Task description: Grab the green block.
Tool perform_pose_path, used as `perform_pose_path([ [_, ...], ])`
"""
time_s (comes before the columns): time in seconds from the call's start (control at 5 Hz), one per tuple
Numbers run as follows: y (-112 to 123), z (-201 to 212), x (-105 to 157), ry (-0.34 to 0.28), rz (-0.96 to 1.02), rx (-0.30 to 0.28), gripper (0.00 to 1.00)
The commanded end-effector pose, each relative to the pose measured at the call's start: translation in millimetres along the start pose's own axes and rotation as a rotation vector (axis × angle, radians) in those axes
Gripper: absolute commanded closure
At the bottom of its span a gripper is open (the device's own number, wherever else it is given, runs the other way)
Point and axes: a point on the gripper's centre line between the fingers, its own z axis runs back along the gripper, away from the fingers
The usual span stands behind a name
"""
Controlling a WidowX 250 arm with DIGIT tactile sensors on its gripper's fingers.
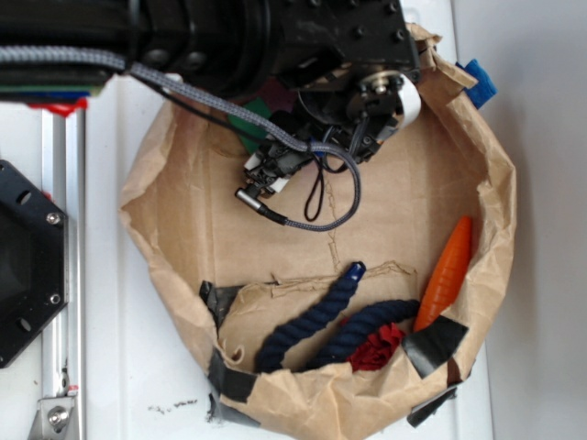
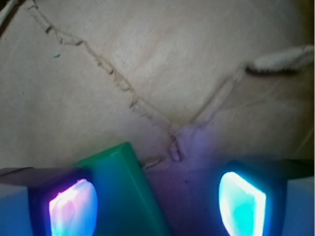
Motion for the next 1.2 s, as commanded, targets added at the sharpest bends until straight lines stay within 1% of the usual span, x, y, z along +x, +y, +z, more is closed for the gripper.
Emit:
perform_pose_path([
  [0.0,-28,0,-2,-0.021,-0.084,0.037,0.0],
  [0.4,-35,14,1,-0.068,-0.104,0.063,0.0],
  [0.6,-34,20,5,-0.085,-0.099,0.053,0.0],
  [1.0,-55,18,5,-0.085,-0.142,0.07,0.0],
])
